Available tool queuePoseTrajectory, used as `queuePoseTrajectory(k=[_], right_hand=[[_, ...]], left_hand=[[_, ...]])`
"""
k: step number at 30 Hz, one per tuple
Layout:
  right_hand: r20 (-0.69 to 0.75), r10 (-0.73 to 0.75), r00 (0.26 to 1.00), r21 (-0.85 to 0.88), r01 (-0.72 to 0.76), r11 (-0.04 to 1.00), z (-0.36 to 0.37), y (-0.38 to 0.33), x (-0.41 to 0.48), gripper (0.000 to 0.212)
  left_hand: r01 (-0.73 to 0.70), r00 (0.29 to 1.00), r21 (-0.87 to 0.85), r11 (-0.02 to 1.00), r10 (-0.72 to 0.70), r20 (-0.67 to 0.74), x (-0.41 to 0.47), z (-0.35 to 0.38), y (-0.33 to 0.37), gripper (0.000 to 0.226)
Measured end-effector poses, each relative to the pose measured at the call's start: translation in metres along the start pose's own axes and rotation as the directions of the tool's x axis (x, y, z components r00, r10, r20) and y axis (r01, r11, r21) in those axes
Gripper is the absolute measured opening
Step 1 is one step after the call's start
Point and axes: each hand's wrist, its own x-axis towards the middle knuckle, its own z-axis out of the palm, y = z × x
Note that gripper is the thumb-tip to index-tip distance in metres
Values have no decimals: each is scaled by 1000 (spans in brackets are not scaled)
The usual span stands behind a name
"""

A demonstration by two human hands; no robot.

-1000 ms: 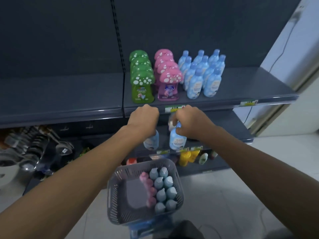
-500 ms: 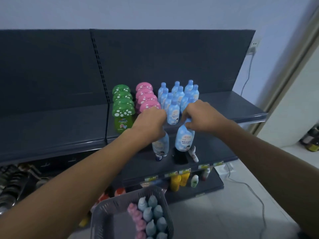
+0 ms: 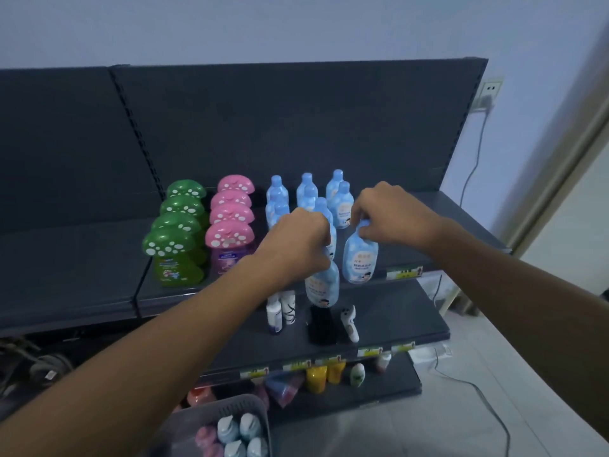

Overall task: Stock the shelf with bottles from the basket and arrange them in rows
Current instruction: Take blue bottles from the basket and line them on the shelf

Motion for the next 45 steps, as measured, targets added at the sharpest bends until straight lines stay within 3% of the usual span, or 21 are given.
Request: queuePoseTrajectory(k=[17,33,45], right_hand=[[48,-133,990,88,128,988,25,110,112,17],[70,-207,976,185,191,964,55,120,171,20],[113,-204,972,226,174,958,57,123,181,24]], left_hand=[[170,983,-80,982,-175,-57,124,40,47,14],[317,949,-66,946,-316,18,169,72,31,28],[318,947,-161,934,-319,19,174,76,28,24]])
